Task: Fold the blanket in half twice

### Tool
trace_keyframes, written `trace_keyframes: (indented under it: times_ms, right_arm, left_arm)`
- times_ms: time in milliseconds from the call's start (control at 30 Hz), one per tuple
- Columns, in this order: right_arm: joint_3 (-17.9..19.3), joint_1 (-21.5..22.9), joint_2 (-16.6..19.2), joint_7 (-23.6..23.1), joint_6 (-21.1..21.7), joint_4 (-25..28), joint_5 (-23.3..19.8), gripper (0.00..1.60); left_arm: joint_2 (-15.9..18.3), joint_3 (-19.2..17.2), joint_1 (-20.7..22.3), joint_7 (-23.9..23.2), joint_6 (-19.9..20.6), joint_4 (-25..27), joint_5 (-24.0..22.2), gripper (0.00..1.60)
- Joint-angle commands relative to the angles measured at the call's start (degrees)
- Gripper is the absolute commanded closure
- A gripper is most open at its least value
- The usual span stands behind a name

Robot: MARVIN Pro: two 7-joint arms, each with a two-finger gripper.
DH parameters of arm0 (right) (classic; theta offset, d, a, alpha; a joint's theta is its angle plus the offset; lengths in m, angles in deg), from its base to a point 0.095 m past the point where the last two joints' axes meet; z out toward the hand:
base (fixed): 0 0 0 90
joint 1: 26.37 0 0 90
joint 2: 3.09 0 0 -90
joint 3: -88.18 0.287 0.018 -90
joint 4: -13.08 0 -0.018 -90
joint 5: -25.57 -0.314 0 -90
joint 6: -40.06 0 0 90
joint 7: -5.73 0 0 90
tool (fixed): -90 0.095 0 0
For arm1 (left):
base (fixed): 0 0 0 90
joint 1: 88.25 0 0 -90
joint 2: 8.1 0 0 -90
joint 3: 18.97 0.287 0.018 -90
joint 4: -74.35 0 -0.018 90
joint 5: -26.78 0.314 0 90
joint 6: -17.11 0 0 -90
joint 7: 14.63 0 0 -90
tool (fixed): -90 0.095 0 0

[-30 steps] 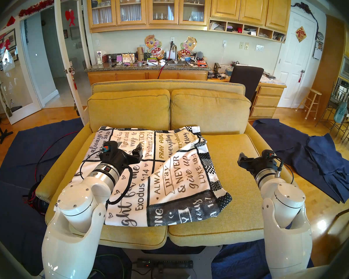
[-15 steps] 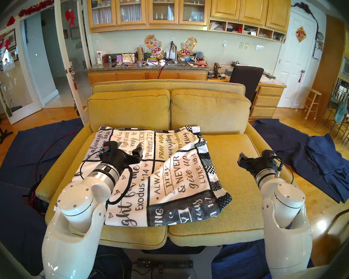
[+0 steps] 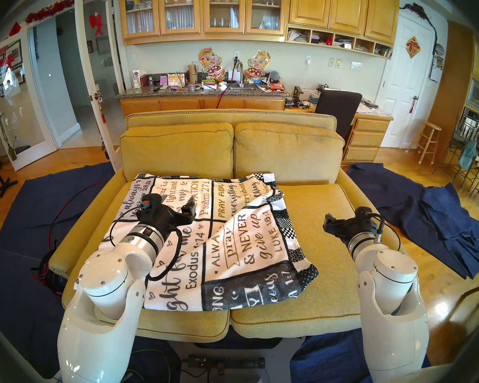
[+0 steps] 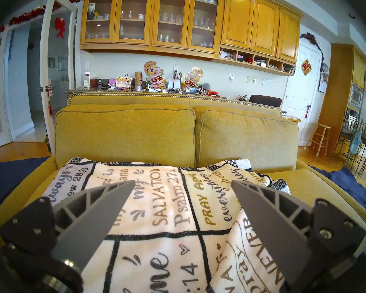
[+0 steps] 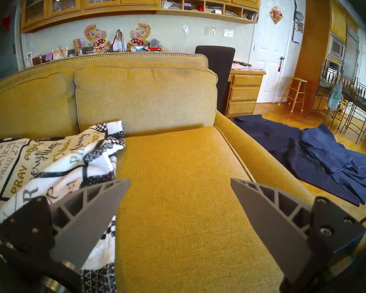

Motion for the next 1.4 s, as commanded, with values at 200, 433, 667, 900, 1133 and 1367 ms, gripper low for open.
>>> trace_keyframes:
  times_ms: [200,433,667,900,1133,1367]
  right_arm:
    - [7.61,-1.20,4.99,-9.57,0.89,4.68,-5.88,0.00]
    - [11.90,-3.76,8.25,-16.76,0.78,2.41,-13.76,0.00]
    - [12.40,-2.27,10.38,-23.52,0.57,-2.55,-17.01,0.00]
    - [9.11,0.70,11.64,-25.99,0.31,-7.57,-16.67,0.00]
    - [5.75,3.13,13.09,-26.97,0.22,-11.52,-15.79,0.00]
    - [2.48,6.06,13.39,-27.41,-0.18,-15.39,-14.96,0.00]
  left_arm:
    - [-0.18,-0.03,1.00,-0.06,-0.67,1.64,0.07,0.00]
    - [-0.25,-0.05,0.99,-0.12,-0.67,1.65,0.13,0.00]
    - [-0.32,-0.06,0.99,-0.16,-0.68,1.66,0.20,0.00]
    - [-0.38,-0.08,0.99,-0.22,-0.66,1.66,0.25,0.00]
    - [-0.42,-0.10,1.00,-0.27,-0.64,1.65,0.29,0.00]
    - [-0.49,-0.13,1.00,-0.33,-0.61,1.65,0.35,0.00]
